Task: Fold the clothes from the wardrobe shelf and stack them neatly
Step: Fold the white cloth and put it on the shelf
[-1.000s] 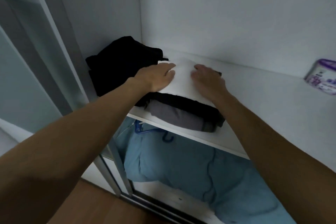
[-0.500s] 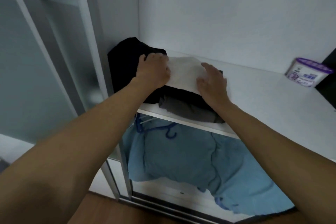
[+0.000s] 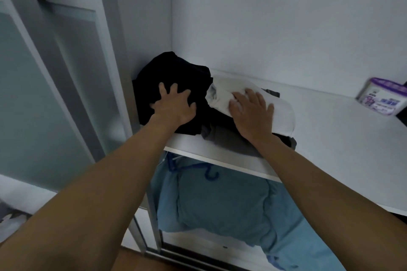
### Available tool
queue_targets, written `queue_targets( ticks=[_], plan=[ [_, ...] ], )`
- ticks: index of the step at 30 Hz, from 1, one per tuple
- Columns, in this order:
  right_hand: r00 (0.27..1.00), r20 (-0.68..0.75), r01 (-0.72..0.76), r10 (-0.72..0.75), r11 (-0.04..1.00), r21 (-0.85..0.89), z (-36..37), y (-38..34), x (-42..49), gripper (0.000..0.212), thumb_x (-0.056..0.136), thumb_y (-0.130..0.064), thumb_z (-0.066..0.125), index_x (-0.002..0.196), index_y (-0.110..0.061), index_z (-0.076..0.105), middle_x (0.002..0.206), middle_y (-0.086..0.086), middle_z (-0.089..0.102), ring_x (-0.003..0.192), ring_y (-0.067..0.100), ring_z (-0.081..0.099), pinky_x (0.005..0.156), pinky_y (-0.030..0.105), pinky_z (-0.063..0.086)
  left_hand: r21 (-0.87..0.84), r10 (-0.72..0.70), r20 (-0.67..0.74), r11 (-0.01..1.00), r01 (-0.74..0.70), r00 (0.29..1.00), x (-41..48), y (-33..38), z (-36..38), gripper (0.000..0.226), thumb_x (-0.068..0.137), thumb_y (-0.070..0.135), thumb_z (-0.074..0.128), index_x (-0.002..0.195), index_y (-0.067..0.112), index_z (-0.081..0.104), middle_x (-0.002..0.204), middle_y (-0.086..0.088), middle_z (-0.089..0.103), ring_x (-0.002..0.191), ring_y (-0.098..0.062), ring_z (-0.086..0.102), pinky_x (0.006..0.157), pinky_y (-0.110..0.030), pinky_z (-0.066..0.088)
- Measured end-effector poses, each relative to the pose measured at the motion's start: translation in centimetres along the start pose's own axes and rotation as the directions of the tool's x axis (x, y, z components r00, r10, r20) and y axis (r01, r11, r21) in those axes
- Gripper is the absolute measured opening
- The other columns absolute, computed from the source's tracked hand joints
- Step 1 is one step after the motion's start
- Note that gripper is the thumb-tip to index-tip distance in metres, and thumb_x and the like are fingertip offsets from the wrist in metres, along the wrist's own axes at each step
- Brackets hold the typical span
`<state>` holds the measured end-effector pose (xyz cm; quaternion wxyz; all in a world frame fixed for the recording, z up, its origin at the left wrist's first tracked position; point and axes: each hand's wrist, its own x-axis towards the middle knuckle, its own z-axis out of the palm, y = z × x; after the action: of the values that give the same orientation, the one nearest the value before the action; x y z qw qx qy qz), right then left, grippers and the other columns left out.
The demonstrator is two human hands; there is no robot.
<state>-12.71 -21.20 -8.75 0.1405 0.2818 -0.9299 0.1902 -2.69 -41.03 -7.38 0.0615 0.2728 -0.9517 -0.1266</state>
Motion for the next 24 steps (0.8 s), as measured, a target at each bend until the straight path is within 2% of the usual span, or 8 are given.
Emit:
queue_targets(
  ticks=[11, 18, 24],
  plan=[
    [0.999, -0.014, -0.043, 0.044, 0.997, 0.060, 2.7, 5.1, 11.3, 0.045, 0.099, -0.051, 0.031, 0.140, -0.035, 0.044, 0.155, -0.004, 0.034, 0.144, 0.024, 0.028, 0.113, 0.060, 0.020, -0.003, -0.009, 0.075, 1.000, 0.009, 0.997, 10.8, 1.6, -0.1, 0.066, 0.090, 0.060, 0.046, 0.150, 0.040, 0.029, 0.163, 0.002, 0.013, 0.150, -0.038, -0.006, 0.110, -0.069, 0.027],
    [0.999, -0.030, -0.022, 0.022, 1.000, -0.015, 6.1, 5.7, 18.5, 0.050, 0.097, -0.052, 0.026, 0.140, -0.033, 0.042, 0.154, 0.000, 0.033, 0.142, 0.028, 0.027, 0.112, 0.061, 0.018, 0.037, -0.068, 0.021, 0.997, 0.068, 0.997, 16.3, 3.3, 1.3, 0.066, 0.088, 0.059, 0.045, 0.149, 0.041, 0.028, 0.162, 0.002, 0.014, 0.151, -0.037, -0.006, 0.107, -0.067, 0.032],
    [0.995, -0.103, 0.009, -0.010, 1.000, -0.011, 7.8, 6.3, 20.5, 0.050, 0.096, -0.053, 0.028, 0.137, -0.032, 0.048, 0.151, 0.000, 0.039, 0.141, 0.027, 0.030, 0.112, 0.061, 0.018, 0.068, -0.091, -0.021, 0.993, 0.093, 0.996, 18.3, 3.5, 2.2, 0.065, 0.088, 0.058, 0.045, 0.149, 0.042, 0.028, 0.161, 0.004, 0.015, 0.151, -0.035, -0.003, 0.106, -0.067, 0.033]
  ],
)
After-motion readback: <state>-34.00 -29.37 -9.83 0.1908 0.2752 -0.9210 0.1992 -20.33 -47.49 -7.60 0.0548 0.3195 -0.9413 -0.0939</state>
